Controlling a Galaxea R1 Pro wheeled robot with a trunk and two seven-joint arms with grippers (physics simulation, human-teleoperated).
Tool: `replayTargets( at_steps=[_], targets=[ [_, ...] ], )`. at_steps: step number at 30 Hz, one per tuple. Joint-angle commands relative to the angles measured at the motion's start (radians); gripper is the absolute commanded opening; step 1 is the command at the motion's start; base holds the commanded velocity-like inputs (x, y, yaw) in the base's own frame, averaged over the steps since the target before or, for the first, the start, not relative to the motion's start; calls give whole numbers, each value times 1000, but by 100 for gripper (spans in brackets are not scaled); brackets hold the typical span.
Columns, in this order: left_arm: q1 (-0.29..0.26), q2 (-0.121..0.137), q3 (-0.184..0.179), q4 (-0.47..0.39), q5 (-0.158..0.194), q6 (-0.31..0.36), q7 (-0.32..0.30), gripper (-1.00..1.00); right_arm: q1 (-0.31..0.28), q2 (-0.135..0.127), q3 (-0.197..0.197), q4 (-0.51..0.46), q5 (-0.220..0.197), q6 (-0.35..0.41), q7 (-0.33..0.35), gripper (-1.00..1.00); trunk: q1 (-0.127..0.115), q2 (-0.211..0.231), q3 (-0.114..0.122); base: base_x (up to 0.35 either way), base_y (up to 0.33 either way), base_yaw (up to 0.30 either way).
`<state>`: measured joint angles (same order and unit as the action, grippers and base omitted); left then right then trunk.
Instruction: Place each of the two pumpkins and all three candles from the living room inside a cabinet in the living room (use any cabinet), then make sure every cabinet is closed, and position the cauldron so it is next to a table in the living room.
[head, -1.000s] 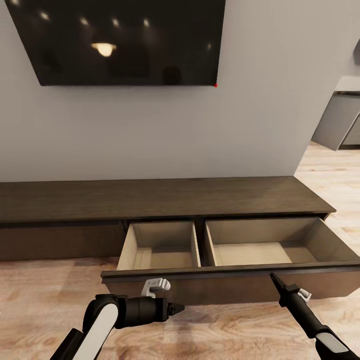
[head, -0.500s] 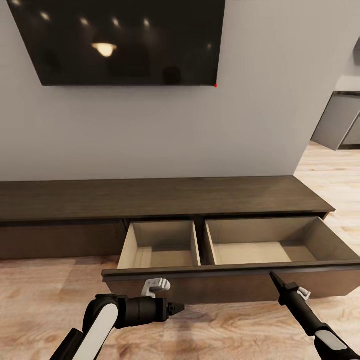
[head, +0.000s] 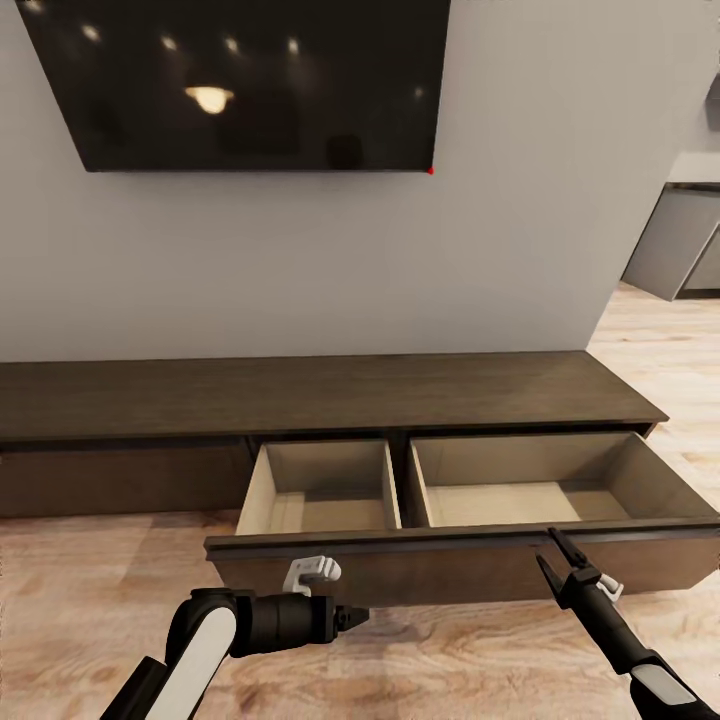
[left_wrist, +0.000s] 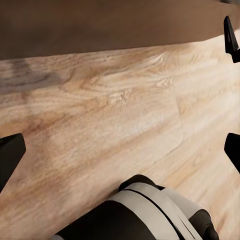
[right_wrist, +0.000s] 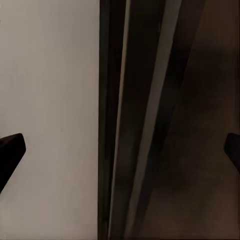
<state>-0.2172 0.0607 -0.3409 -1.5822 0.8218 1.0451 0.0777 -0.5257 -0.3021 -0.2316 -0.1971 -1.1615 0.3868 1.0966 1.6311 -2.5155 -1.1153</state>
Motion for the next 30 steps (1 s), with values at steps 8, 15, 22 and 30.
replayTargets(
  at_steps=[8,15,22,30],
  targets=[
    [-1,1,-1,-1,8,2,8,100,0,0,3,1,-9,9,1,100,0,0,-1,-113,0,0],
    [-1,1,-1,-1,8,2,8,100,0,0,3,1,-9,9,-7,100,0,0,-1,-117,0,0],
    [-1,0,-1,-1,8,2,8,100,0,0,3,1,-8,9,-19,100,0,0,-1,-20,0,0],
    [-1,-1,-1,-1,8,2,8,100,0,-2,3,1,-8,9,-21,100,-2,1,15,-2,0,0]
  ],
)
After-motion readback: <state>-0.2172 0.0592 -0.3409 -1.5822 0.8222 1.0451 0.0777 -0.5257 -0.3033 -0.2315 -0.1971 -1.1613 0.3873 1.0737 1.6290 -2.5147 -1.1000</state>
